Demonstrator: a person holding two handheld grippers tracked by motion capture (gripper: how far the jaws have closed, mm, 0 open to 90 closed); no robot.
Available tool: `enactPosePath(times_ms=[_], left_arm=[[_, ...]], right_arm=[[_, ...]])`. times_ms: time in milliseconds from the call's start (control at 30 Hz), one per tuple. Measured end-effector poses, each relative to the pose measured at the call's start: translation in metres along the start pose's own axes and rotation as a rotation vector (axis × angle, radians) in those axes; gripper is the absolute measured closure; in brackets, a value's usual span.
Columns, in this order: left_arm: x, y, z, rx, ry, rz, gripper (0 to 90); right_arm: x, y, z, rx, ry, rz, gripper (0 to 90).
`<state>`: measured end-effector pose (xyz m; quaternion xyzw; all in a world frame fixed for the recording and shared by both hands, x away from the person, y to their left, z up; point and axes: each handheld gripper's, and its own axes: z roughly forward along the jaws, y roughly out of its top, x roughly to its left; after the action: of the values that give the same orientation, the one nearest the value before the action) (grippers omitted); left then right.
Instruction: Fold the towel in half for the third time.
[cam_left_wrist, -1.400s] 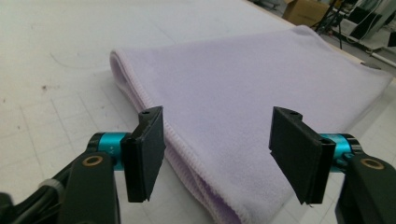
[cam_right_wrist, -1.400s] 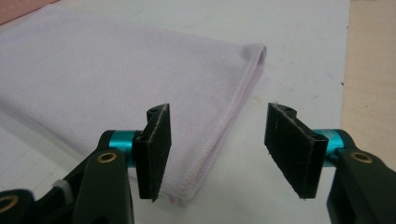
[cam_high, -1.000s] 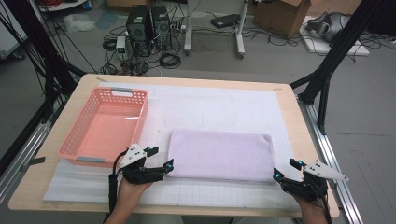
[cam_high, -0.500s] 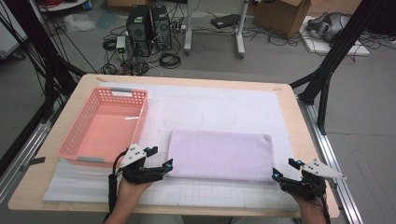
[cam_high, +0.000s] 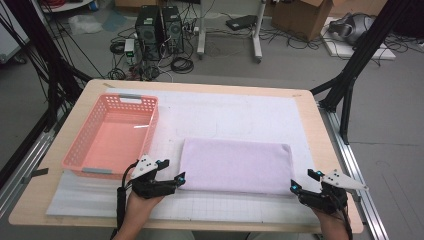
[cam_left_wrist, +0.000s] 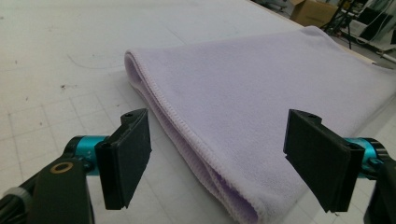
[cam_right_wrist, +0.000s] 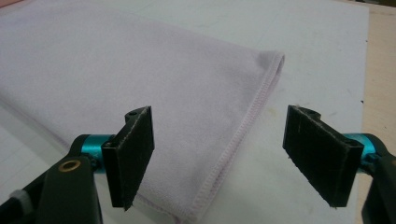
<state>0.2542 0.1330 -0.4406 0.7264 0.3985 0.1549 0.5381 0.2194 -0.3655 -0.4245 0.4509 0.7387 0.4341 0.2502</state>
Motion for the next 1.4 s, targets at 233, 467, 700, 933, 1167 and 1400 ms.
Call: enactPosePath(times_ms=[233, 467, 700, 933, 1167, 1400], left_arm=[[-0.003, 0.000, 0.001, 0.010, -0.021, 0.005, 24.3], [-0.002, -0.003, 0.007, 0.073, -0.007, -0.023, 28.5], [-0.003, -0.006, 0.013, 0.144, 0.002, -0.038, 31.5], [-0.003, -0.007, 0.017, 0.189, 0.014, -0.051, 34.6], [-0.008, -0.007, 0.021, 0.227, 0.050, -0.025, 41.7], [-0.013, -0.006, 0.024, 0.240, 0.040, 0.020, 57.0]], right_arm=[[0.001, 0.000, 0.001, 0.004, 0.012, -0.005, 23.8], [0.001, 0.000, 0.001, 0.001, 0.012, 0.007, 23.9], [0.003, -0.001, 0.001, 0.013, 0.020, 0.002, 23.9], [0.005, 0.000, 0.003, 0.015, 0.032, -0.007, 23.9], [0.011, 0.005, 0.011, 0.021, 0.035, -0.014, 23.9], [0.022, 0.014, 0.028, 0.035, 0.066, -0.045, 23.9]])
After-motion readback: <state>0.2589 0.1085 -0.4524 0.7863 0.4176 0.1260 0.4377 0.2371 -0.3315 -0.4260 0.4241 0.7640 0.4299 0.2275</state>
